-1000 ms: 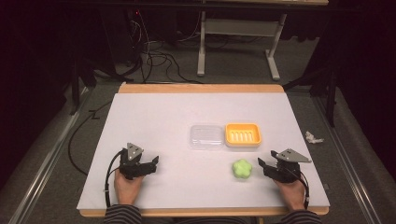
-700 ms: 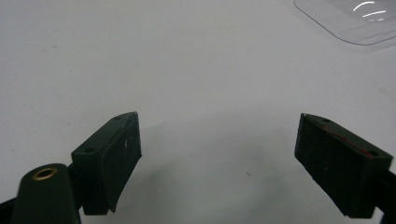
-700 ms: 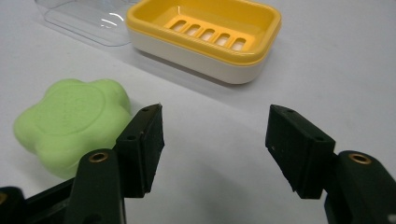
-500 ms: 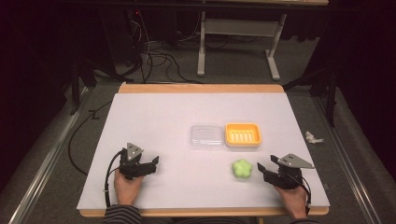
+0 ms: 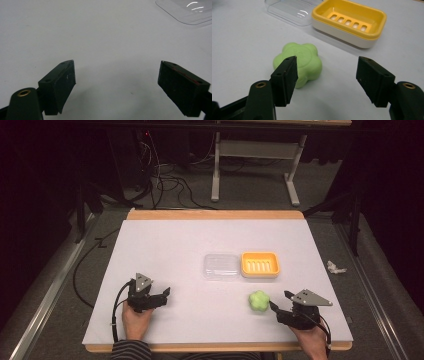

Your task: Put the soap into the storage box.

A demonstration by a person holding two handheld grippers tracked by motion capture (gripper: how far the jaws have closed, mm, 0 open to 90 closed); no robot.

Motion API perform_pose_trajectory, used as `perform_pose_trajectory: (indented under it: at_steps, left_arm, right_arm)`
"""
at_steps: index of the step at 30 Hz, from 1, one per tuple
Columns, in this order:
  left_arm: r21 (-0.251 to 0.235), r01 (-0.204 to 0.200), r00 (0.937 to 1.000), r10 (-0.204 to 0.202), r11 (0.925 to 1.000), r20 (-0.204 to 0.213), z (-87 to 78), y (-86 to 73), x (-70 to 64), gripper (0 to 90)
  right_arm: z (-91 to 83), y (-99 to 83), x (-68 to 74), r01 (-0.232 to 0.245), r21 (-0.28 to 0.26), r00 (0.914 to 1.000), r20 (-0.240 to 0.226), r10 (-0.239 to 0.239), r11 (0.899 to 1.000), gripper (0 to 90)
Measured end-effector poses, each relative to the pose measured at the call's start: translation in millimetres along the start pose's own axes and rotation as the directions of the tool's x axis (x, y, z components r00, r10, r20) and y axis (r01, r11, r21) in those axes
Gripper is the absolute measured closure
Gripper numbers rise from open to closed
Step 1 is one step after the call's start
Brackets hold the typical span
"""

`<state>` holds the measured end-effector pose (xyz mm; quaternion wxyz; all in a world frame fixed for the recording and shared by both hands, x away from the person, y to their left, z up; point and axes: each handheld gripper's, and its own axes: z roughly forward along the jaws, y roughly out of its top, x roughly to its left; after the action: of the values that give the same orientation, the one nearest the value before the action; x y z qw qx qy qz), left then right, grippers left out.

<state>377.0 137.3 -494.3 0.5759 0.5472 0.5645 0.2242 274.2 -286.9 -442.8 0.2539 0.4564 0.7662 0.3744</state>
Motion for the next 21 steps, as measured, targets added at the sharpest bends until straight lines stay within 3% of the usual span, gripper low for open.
perform_pose_trajectory:
  at_steps: [10, 15, 21]
  left_arm:
    - [-0.001, -0.006, 1.0000, 0.006, 1.0000, 0.001, -0.2, -0.4, -0.3, 15.4]
    - [-0.004, -0.004, 1.0000, 0.004, 1.0000, 0.003, -0.5, -0.4, -0.9, 15.3]
    - [-0.003, -0.010, 0.9999, 0.010, 0.9999, 0.010, -1.1, -0.8, -1.4, 15.4]
  right_arm:
    - [9.8, 3.1, 12.5, 0.012, 0.044, 0.9988, -0.047, -0.010, 0.999, 27.8]
    - [8.6, 8.0, 20.1, 0.057, 0.040, 0.9969, -0.056, -0.055, 0.998, 26.7]
    - [11.7, 9.4, 20.3, 0.039, 0.057, 0.9979, -0.054, -0.036, 0.998, 24.7]
